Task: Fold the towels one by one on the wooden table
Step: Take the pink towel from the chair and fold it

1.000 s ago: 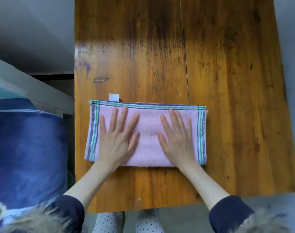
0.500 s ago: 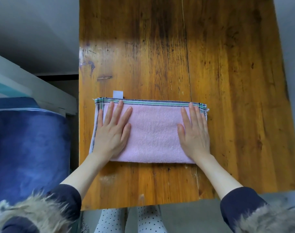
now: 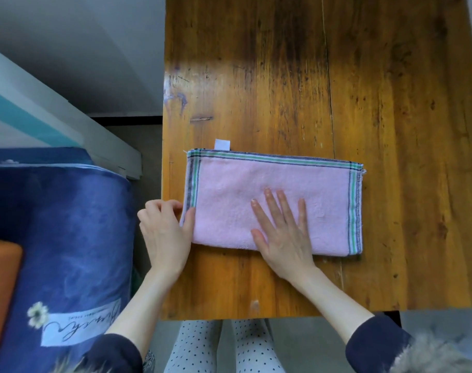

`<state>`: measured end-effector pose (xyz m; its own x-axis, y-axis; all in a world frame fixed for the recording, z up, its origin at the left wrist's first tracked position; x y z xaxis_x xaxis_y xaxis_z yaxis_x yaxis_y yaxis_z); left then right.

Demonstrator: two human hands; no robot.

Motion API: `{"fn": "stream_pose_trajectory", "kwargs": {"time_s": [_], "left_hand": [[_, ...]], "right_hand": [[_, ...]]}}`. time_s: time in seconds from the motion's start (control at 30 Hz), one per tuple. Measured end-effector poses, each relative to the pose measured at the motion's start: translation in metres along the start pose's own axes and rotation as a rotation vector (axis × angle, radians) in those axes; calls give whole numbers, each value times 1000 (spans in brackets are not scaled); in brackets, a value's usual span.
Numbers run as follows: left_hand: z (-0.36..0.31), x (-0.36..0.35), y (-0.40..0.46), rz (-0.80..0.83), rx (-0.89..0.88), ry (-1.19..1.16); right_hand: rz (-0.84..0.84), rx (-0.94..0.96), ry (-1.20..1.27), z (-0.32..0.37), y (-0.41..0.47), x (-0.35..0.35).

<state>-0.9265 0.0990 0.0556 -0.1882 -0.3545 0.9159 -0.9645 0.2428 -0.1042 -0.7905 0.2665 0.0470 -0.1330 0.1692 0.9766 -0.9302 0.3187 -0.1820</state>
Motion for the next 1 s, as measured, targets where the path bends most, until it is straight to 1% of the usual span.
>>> {"fn": "stream_pose_trajectory", "kwargs": {"time_s": [0.13,0.2,0.27,0.37,0.47,0.63,0.73,0.8,0.87,1.0], "left_hand": [[-9,2,3,43,-20,45],[-9,4,10,67,-13,29],[-8,9,22,84,1,-21],[-7,21,44,122,17,-184],[-7,31,71,124,16,-213],[-4,42,117,360,214,-277],[-7,51,123,468,251,-370],[-12,58,121,458,232,-410],[-20,67,116,395,182,-454],[-52,85,100,279,24,-471]], "right_hand": [[-6,-23,-17,4,0,-3],[-1,-45,-20,8,1,-3],[0,-70,-6,15,5,-1],[11,-110,13,32,23,3],[19,-135,47,45,49,6],[41,-130,25,46,79,6],[70,-108,34,43,86,9],[88,-81,101,40,88,15],[70,-98,262,35,84,25],[-116,-291,599,13,52,44]]}}
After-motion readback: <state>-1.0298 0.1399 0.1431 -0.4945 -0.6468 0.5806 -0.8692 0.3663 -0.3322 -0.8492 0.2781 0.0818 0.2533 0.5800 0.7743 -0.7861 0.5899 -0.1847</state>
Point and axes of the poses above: each hand's wrist, its own y-axis towards the middle knuckle, its own x-axis out of the back of the hand, z = x × y, the point moved 1 cm from there along y, towards the middle knuckle, and after that the axes turned 2 degrees about -z, right-handed, at the moved point
